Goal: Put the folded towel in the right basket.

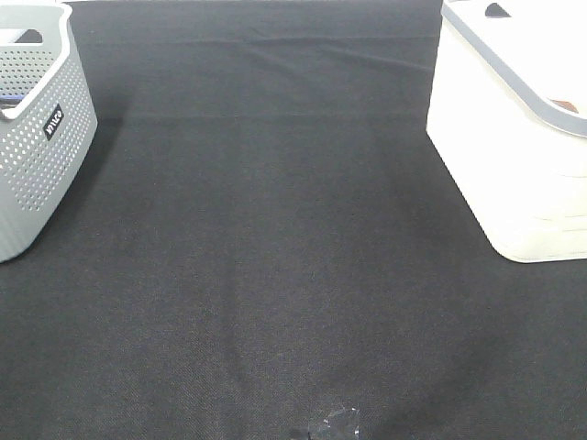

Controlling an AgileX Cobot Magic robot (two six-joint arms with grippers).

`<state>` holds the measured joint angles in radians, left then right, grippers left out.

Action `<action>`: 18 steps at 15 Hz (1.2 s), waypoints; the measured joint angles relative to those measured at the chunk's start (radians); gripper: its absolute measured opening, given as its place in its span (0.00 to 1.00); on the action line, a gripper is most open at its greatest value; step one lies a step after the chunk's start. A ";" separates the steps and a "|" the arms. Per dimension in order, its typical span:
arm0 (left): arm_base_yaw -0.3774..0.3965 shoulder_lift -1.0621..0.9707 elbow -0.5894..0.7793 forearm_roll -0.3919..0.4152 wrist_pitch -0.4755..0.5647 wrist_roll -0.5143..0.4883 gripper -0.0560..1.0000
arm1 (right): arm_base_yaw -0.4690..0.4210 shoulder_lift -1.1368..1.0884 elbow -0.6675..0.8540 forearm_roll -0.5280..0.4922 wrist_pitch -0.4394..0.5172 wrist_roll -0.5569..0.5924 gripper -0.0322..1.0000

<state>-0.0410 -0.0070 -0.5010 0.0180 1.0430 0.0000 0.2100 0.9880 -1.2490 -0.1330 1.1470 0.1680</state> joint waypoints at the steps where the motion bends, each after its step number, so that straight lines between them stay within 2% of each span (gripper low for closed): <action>1: 0.000 0.000 0.000 0.000 0.000 0.000 0.99 | 0.001 -0.115 0.098 -0.002 0.000 0.007 0.99; 4: 0.000 0.000 0.000 0.000 0.000 0.000 0.99 | 0.001 -0.454 0.359 -0.006 -0.019 0.007 0.99; 5: 0.000 0.000 0.000 0.000 0.000 0.000 0.99 | 0.001 -0.454 0.359 -0.006 -0.019 0.007 0.99; 6: 0.000 0.000 0.000 0.000 0.000 0.000 0.99 | 0.001 -0.610 0.472 -0.006 -0.041 0.007 0.99; 10: 0.000 0.000 0.000 0.000 0.000 0.000 0.99 | 0.002 -0.939 0.697 0.004 -0.107 -0.049 0.99; 14: 0.000 0.000 0.000 0.000 0.000 0.000 0.99 | 0.002 -0.991 0.745 0.061 -0.088 -0.138 0.99; 18: 0.000 0.000 0.000 0.000 0.000 0.000 0.99 | 0.002 -0.991 0.745 0.077 -0.088 -0.148 0.99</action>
<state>-0.0410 -0.0070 -0.5010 0.0180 1.0430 0.0000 0.2120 -0.0030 -0.5040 -0.0560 1.0590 0.0200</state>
